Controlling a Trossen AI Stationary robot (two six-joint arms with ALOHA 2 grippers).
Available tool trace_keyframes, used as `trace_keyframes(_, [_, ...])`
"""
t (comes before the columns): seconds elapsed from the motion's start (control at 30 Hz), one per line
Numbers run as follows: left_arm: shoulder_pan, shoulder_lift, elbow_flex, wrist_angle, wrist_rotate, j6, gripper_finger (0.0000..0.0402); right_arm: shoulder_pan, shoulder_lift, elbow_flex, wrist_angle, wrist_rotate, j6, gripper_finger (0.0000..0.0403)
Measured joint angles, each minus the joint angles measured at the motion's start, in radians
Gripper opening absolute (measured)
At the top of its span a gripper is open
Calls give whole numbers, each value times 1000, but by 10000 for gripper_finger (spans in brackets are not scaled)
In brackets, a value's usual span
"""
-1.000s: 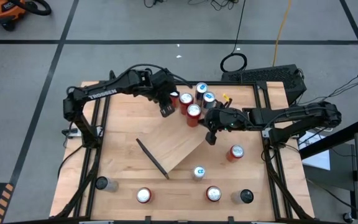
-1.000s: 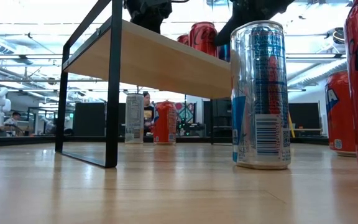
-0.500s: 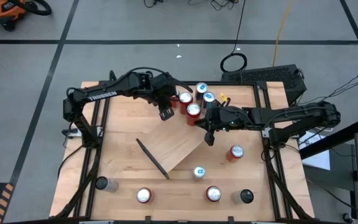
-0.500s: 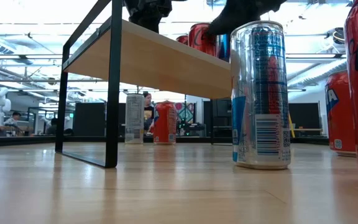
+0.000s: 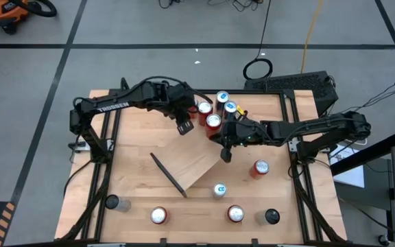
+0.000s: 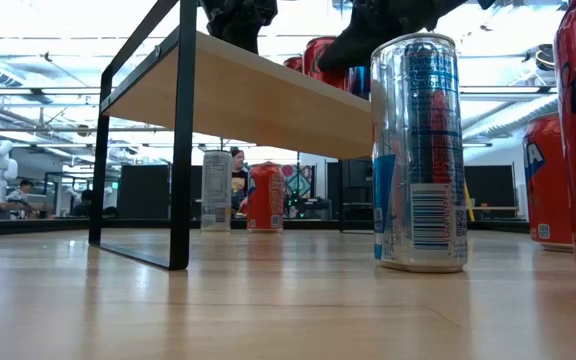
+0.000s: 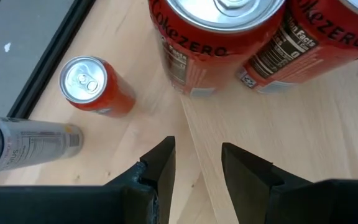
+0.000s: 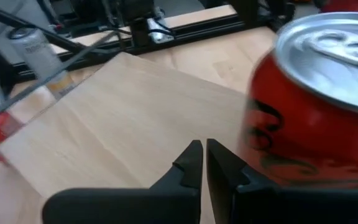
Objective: Place canned beverage on shelf
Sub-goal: Put the top red soda can on the shelf
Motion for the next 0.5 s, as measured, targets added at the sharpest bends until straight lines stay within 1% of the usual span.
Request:
trace_keyframes(0.1, [-6, 0, 0, 0, 0, 0, 136, 0, 0, 0, -8, 33, 5, 0])
trace_keyframes(0.5, [-6, 0, 0, 0, 0, 3, 136, 0, -11, 0, -64, 39, 34, 0])
